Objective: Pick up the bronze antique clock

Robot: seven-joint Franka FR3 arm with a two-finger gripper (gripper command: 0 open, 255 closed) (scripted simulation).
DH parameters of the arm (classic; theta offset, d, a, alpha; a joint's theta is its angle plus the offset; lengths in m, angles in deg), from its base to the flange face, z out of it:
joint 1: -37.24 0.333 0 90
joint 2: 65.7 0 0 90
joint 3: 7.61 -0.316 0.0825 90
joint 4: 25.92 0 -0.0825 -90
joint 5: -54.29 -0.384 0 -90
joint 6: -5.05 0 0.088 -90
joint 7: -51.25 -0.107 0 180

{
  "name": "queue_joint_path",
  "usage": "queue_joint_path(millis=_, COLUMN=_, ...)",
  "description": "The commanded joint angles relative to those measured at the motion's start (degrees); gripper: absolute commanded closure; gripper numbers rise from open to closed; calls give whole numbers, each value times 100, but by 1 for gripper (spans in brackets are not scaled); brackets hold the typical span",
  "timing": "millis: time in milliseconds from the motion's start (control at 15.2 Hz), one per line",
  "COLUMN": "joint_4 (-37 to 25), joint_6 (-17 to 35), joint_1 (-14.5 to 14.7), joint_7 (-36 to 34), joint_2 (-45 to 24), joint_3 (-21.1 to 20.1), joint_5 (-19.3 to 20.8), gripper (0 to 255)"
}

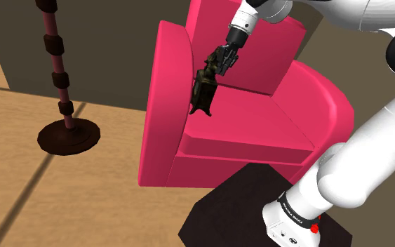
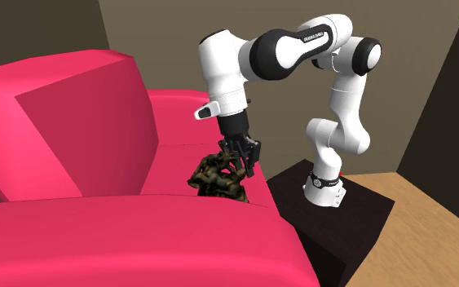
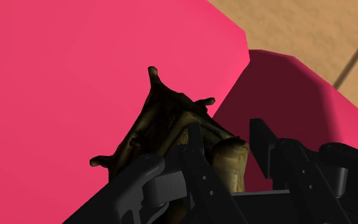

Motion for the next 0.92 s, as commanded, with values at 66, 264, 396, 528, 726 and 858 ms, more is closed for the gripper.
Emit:
queue_joint_path(millis=66, joint_4=-190, joint_6=-185, joint_1=-1, joint_7=-45, joint_2=3, joint_3=1, joint_5=4, gripper=255)
queue_joint_path(millis=264, joint_4=-436, joint_6=-411, joint_1=-5, joint_7=-94, joint_2=-12, joint_3=7, joint_5=5, gripper=255)
queue_joint_path(millis=396, joint_4=-608, joint_6=-564, joint_1=-8, joint_7=-125, joint_2=-29, joint_3=11, joint_5=3, gripper=255)
queue_joint_path(millis=528, joint_4=-787, joint_6=-719, joint_1=-11, joint_7=-156, joint_2=-51, joint_3=15, joint_5=-1, gripper=255)
queue_joint_path(millis=726, joint_4=-1071, joint_6=-954, joint_1=-18, joint_7=-202, joint_2=-96, joint_3=23, joint_5=-11, gripper=255)
queue_joint_path(millis=858, joint_4=-1270, joint_6=-1114, joint_1=-23, joint_7=-233, joint_2=-133, joint_3=29, joint_5=-21, gripper=255)
